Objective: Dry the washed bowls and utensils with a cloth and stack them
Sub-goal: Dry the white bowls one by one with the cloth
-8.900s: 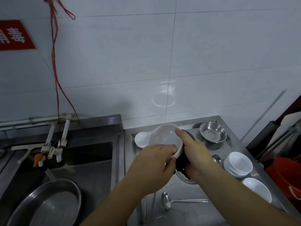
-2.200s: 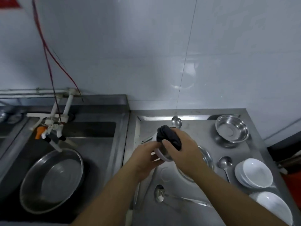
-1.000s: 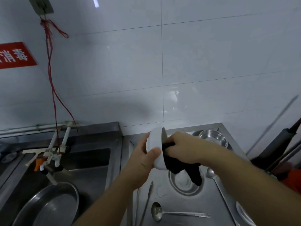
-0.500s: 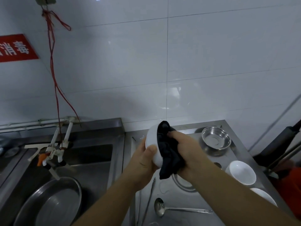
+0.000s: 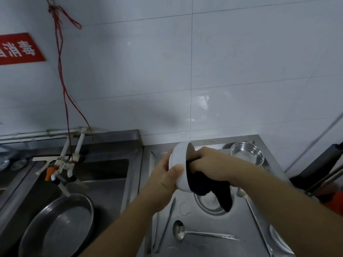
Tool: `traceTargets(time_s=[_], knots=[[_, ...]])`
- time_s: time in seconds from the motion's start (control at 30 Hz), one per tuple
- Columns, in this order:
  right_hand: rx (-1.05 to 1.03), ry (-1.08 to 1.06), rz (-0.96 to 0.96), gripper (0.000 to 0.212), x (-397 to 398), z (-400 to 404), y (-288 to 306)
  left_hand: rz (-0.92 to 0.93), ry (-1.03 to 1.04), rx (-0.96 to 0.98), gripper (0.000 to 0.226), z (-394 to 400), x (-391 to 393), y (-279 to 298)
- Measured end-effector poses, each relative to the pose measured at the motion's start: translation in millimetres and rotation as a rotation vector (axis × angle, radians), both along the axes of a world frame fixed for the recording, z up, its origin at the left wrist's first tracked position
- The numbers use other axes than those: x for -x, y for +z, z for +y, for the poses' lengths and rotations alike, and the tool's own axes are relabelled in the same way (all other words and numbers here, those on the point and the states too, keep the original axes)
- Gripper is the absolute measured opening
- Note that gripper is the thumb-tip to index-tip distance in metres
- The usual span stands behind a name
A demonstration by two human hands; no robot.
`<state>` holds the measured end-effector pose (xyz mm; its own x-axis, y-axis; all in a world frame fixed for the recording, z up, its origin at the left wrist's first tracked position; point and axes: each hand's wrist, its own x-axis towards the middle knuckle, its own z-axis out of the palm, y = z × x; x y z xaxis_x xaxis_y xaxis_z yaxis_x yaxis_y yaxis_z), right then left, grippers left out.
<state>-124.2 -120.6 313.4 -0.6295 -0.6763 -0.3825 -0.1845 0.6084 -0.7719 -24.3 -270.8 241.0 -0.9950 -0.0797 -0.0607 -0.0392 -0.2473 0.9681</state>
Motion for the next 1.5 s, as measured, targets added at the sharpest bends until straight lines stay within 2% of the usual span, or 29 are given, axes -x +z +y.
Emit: traceTargets(time_s=[0.07, 0.17, 0.23, 0.3, 0.37, 0.43, 0.47, 0.57, 0.6, 0.67, 0.8, 0.83, 0.9, 0.93, 0.97, 1.07, 1.17, 1.27, 1.4, 1.5], knots=[[0.148, -0.102, -0.221, 0.021, -6, 7, -2, 0.026, -0.041, -0.011, 0.082, 4, -2, -1], [0.404, -0.383, -0.495, 0.021, -18, 8, -13, 0.040, -0.049, -0.070, 0.085, 9, -3, -6], [0.516, -0.547, -0.539, 0.019, -24, 3, -24, 0.038, -0.023, -0.087, 0.084, 11, -2, -8], [0.542, -0.630, -0.432, 0.020, -27, -4, -32, 0.035, 0.008, -0.067, 0.081, 14, -1, -10], [0.463, -0.625, -0.201, 0.025, -28, -7, -36, 0.036, 0.034, 0.017, 0.086, 16, 2, -9], [0.408, -0.604, -0.163, 0.027, -29, -7, -37, 0.047, 0.048, 0.135, 0.088, 16, 5, -9], [0.434, -0.617, -0.257, 0.027, -28, -6, -36, 0.051, 0.047, 0.205, 0.087, 13, 7, -9], [0.583, -0.704, -0.749, 0.032, -21, 6, -29, 0.035, 0.013, 0.446, 0.080, 2, 9, -6], [0.607, -0.693, -0.830, 0.037, -20, 10, -27, 0.037, -0.019, 0.517, 0.079, -1, 10, -5], [0.635, -0.669, -0.864, 0.049, -20, 15, -29, 0.039, -0.084, 0.628, 0.086, -5, 12, -1], [0.729, -0.699, -0.820, 0.047, -28, 12, -37, -0.011, -0.101, 0.794, 0.102, -7, 20, 5], [0.764, -0.712, -0.813, 0.048, -28, 12, -38, -0.061, -0.073, 0.737, 0.097, -7, 21, 4], [0.848, -0.755, -0.798, 0.054, -25, 13, -41, -0.246, 0.079, 0.314, 0.073, -9, 22, -1], [0.885, -0.772, -0.798, 0.056, -24, 14, -43, -0.337, 0.111, 0.086, 0.062, -10, 18, -5], [0.910, -0.786, -0.801, 0.056, -24, 15, -44, -0.398, 0.108, -0.056, 0.056, -12, 16, -9], [0.937, -0.807, -0.812, 0.054, -23, 15, -51, -0.409, 0.043, -0.291, 0.048, -7, 4, -16], [0.955, -0.807, -0.819, 0.055, -28, 13, -53, -0.330, 0.145, -0.490, 0.040, 0, 4, -10], [0.914, -0.798, -0.828, 0.058, -33, 10, -59, -0.266, 0.212, -0.556, 0.045, 0, 4, -6], [0.829, -0.791, -0.795, 0.060, -39, 7, -58, -0.236, 0.281, -0.473, 0.048, -2, 5, 6], [0.741, -0.877, -0.731, 0.055, -44, 5, -60, -0.204, 0.306, -0.433, 0.051, -4, 7, 11]])
